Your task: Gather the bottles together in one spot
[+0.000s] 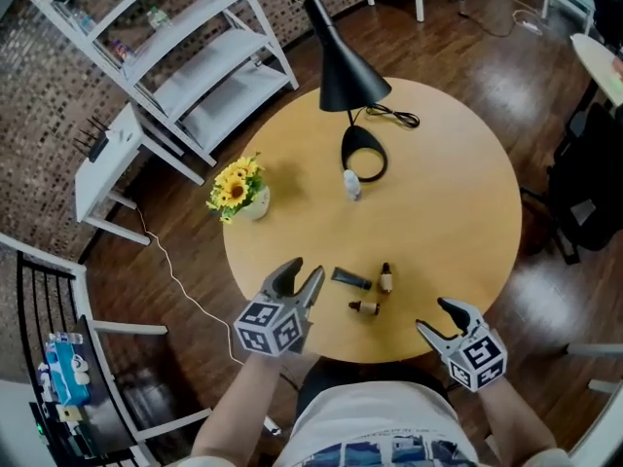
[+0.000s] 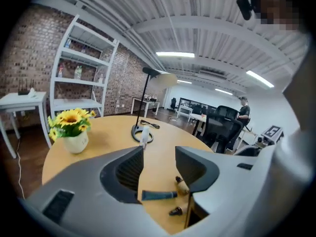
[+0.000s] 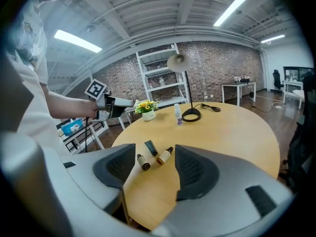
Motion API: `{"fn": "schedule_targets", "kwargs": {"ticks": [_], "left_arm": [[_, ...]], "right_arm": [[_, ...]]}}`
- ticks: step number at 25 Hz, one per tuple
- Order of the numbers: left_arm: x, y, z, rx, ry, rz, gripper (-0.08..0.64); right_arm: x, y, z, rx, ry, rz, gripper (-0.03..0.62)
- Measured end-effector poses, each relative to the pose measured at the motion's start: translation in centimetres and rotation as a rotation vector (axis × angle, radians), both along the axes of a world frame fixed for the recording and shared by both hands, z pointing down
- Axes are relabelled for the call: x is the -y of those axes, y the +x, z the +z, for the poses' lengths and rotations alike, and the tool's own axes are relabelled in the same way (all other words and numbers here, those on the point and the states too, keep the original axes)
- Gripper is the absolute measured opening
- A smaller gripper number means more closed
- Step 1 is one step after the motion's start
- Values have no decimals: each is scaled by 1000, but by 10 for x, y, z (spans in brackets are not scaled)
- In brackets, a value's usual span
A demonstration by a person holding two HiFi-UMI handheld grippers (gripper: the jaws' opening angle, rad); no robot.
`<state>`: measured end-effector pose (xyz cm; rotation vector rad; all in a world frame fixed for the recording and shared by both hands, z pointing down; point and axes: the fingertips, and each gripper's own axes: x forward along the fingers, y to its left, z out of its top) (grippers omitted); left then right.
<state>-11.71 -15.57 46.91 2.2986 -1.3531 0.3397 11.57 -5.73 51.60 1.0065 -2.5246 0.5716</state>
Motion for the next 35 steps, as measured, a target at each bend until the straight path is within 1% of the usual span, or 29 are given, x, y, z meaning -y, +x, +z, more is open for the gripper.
{"fn": "schedule_targets", "kwargs": {"ticks": [3,6,10,13,18,23,25,27,31,35], "left_arm": [[-54,-21,4,-46,-56,-55,179],[-102,-36,9,-82,-97,-68,179],[-157,-51,15,-85,-129,-50,179],[-194,-61,16,-83,-149,-11,179],[-249,-76,21,-138,-175,22,179],[-287,-85,32,-158,-213,48,179],[-298,-85,34,-149,-224,66,179],[-307,-84,34,-135,-232,85,179],[-318,-82,31,-138,-240,108,179],[-327,-83,33,-128,-243,108,179]], "right_arm": [[-14,-4,-7,-3,-6,27,272],[-31,-10,-16,-36,0,56,272],[-65,-25,-26,-46,-9,110,272],[-94,-42,-33,-65,2,139,272],[-146,-60,-35,-111,-5,192,272],[-190,-72,-28,-134,-20,223,272],[-201,-77,-29,-141,-22,221,272],[-208,-83,-32,-148,-18,214,270],[-214,-93,-38,-160,1,196,272],[-221,-99,-38,-176,8,177,272]]}}
